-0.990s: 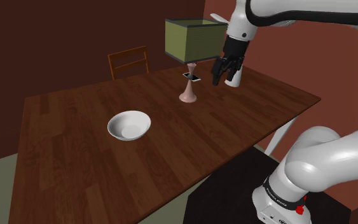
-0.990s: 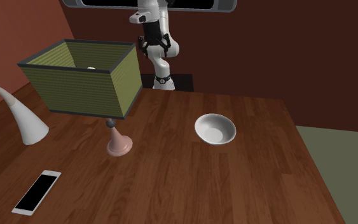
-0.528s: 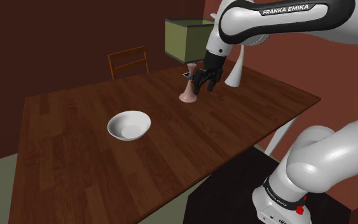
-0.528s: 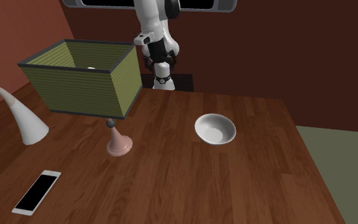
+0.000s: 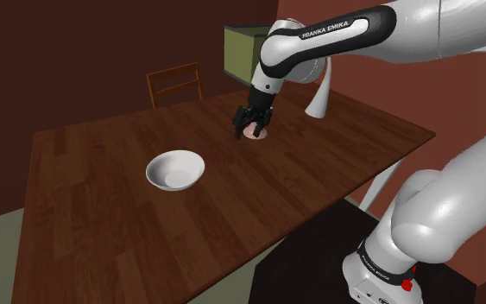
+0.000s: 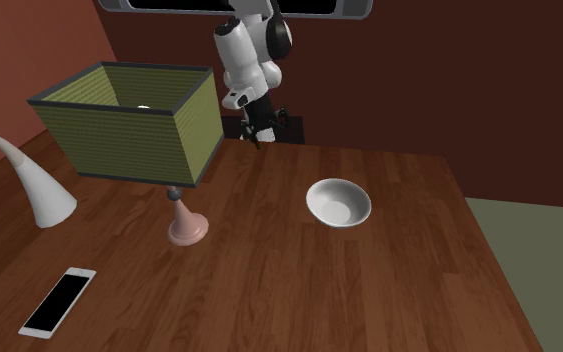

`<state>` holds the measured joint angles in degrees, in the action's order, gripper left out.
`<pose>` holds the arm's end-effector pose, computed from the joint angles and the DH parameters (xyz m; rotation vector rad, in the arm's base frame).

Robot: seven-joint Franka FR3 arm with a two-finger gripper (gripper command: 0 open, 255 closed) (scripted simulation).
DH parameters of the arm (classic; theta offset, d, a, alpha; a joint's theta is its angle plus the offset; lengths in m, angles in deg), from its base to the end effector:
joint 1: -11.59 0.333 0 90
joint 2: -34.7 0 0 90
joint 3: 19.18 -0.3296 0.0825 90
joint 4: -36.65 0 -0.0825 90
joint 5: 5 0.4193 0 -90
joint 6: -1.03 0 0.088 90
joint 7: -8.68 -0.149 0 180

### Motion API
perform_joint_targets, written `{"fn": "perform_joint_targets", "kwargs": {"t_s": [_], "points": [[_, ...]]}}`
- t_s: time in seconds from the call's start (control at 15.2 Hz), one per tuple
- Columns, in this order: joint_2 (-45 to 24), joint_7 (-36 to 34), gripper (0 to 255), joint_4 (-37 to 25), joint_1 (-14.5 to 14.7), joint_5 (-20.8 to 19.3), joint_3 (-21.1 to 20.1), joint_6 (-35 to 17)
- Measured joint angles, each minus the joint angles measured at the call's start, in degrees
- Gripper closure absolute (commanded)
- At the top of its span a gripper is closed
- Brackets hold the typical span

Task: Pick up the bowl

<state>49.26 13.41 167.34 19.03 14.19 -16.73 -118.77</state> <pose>0.5049 0.0720 0.4236 -2.8338 -0.0173 -0.0878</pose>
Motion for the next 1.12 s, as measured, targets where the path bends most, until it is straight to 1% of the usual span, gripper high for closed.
{"fn": "perform_joint_targets", "kwargs": {"t_s": [0.2,0.4,0.59,0.86,0.92,0.99,1.12], "points": [[-6.53,2.15,0,-3.73,1.19,3.85,0.04,-2.51],[-12.32,4.9,0,-6.02,2.16,8.1,-0.28,-5.5],[-18.5,6.76,0,-10.47,2.99,12.06,-1.09,-6.98],[-26.89,9.56,0,-16.96,3.37,16.98,-2.43,-8.4],[-29.28,9.84,0,-19.29,3.47,17.95,-2.86,-8.44],[-30.64,10.49,0,-20.35,3.34,18.75,-3.1,-8.55],[-32.08,11.29,0,-20.89,3.34,19.68,-3.45,-9.31]]}}
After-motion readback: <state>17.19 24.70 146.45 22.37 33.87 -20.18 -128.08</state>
